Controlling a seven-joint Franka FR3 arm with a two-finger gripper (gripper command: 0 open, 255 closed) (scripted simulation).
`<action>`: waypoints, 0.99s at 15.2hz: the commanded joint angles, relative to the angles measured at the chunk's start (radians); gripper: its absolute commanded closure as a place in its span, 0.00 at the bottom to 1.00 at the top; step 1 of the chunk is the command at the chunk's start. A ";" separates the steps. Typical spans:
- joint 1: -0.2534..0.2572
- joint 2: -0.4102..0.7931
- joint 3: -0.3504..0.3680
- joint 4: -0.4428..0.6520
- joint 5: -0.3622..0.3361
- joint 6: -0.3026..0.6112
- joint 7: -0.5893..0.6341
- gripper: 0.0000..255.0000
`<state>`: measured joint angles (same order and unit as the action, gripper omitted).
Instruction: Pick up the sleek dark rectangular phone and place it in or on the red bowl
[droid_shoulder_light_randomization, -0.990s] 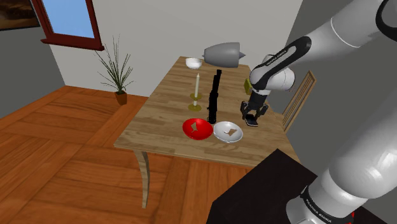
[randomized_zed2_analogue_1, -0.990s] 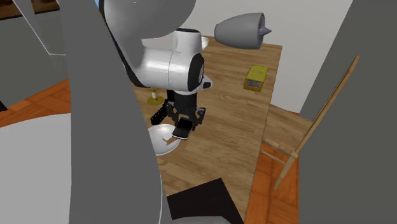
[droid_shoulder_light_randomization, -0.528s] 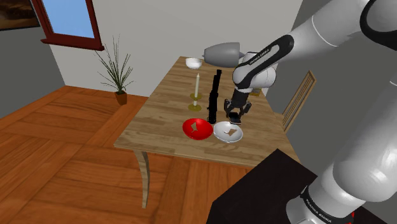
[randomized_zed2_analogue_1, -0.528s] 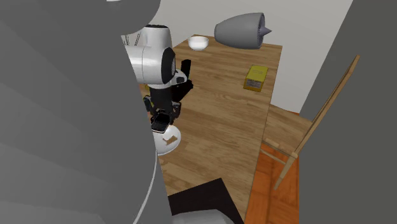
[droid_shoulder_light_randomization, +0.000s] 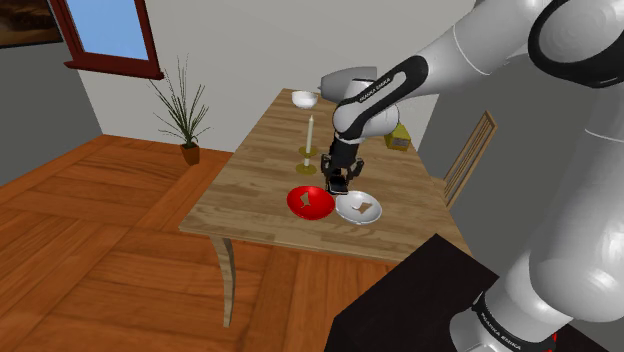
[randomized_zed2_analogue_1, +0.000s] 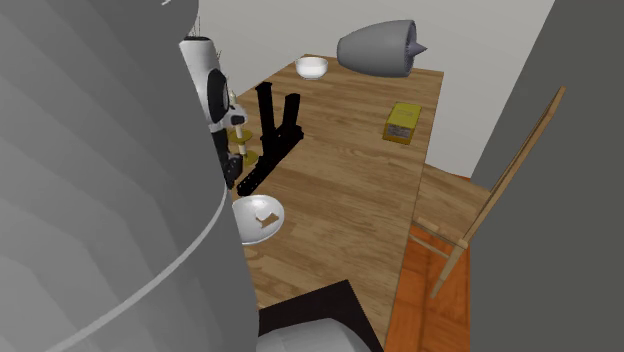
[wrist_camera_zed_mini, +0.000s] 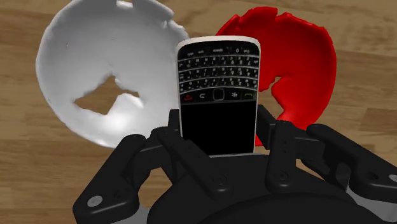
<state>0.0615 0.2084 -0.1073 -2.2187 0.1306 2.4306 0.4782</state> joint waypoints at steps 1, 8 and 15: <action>0.024 0.035 0.015 0.061 -0.004 -0.023 0.045 1.00; 0.070 0.145 0.042 0.182 -0.005 -0.029 0.121 1.00; 0.065 0.213 0.049 0.175 0.008 0.045 0.108 1.00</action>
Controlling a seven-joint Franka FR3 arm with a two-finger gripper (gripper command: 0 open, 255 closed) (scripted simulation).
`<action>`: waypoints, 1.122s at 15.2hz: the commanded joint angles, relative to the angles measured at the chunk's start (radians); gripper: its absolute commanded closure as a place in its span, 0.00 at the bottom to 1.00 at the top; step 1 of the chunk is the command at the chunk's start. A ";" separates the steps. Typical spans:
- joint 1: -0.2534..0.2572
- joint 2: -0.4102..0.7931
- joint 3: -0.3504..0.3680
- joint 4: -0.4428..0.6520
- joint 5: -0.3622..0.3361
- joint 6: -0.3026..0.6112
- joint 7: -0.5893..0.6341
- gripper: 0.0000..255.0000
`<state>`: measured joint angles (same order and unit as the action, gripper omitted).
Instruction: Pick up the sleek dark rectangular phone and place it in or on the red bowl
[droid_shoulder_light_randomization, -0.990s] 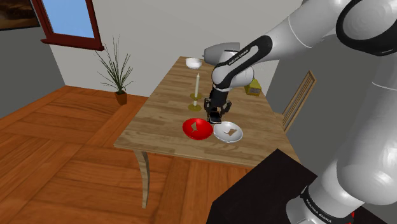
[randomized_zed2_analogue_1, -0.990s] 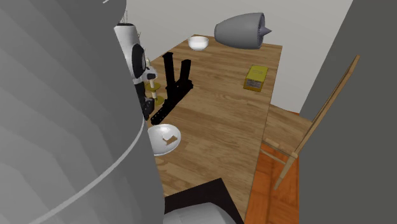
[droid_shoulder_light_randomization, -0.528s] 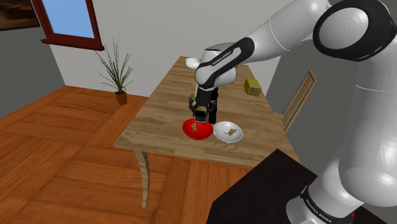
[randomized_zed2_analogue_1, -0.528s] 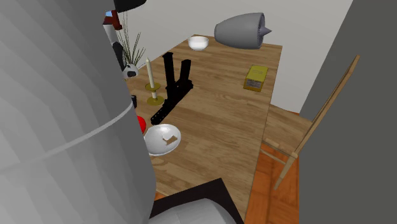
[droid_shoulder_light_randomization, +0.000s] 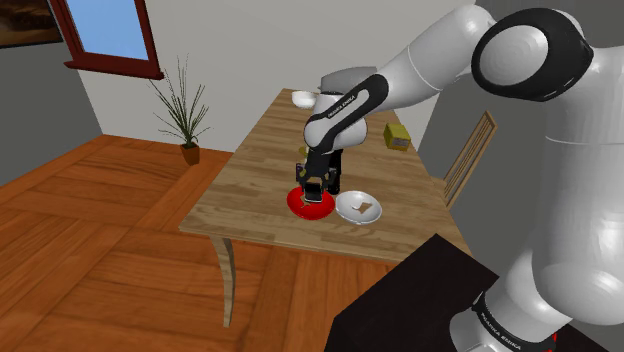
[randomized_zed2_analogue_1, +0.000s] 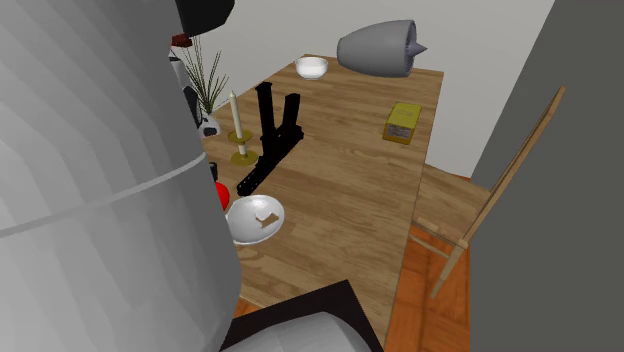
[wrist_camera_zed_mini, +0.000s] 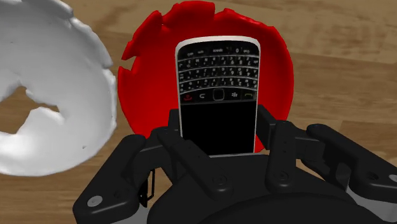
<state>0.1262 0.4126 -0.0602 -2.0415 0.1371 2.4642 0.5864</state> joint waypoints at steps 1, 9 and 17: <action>0.000 0.019 0.003 -0.002 0.004 0.022 -0.002 1.00; -0.003 0.055 0.007 -0.001 0.010 0.056 -0.008 1.00; -0.003 0.055 0.007 -0.001 0.010 0.056 -0.008 0.00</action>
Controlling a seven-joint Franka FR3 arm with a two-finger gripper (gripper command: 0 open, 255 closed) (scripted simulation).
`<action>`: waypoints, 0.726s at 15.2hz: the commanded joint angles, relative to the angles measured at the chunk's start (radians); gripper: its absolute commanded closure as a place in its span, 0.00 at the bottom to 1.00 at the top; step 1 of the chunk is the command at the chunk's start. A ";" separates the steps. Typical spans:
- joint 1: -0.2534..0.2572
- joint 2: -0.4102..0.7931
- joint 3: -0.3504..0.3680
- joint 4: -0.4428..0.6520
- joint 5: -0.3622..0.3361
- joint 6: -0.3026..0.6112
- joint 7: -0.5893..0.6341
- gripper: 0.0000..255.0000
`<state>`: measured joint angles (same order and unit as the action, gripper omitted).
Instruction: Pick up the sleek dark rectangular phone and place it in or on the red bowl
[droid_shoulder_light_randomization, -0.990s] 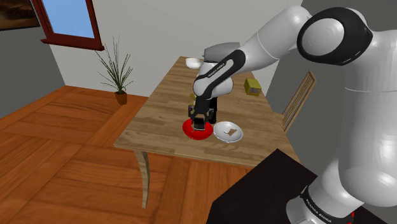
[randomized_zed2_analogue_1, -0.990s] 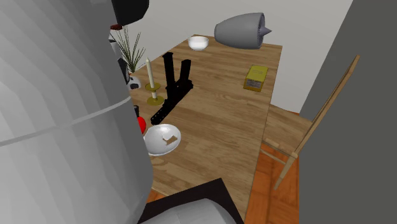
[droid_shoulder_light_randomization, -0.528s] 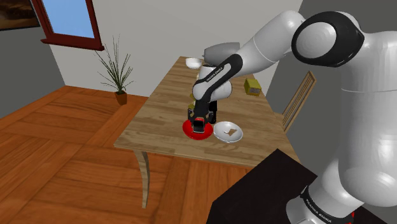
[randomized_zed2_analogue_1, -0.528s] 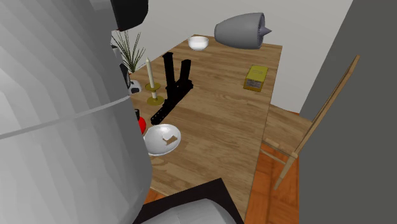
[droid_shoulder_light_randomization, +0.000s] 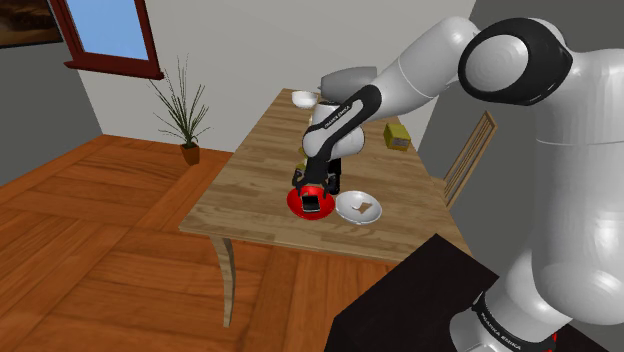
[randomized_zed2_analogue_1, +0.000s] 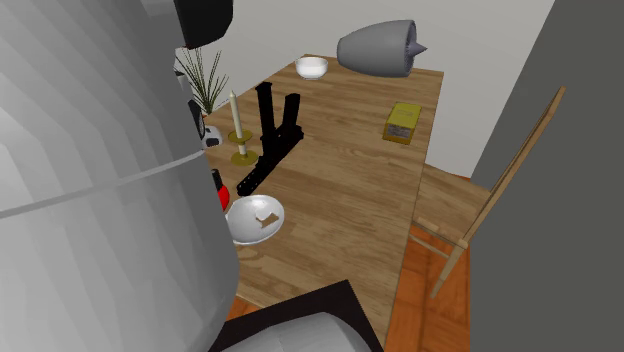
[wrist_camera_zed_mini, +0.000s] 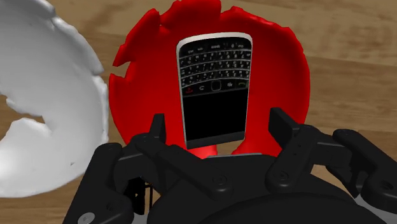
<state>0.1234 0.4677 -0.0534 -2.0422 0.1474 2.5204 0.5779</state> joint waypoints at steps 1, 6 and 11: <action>0.000 0.000 0.000 0.000 0.000 0.000 0.000 0.00; 0.003 -0.098 -0.012 0.000 -0.018 -0.097 0.012 0.00; 0.003 -0.098 -0.012 0.000 -0.018 -0.097 0.012 0.00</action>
<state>0.1263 0.3701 -0.0653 -2.0424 0.1298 2.4233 0.5898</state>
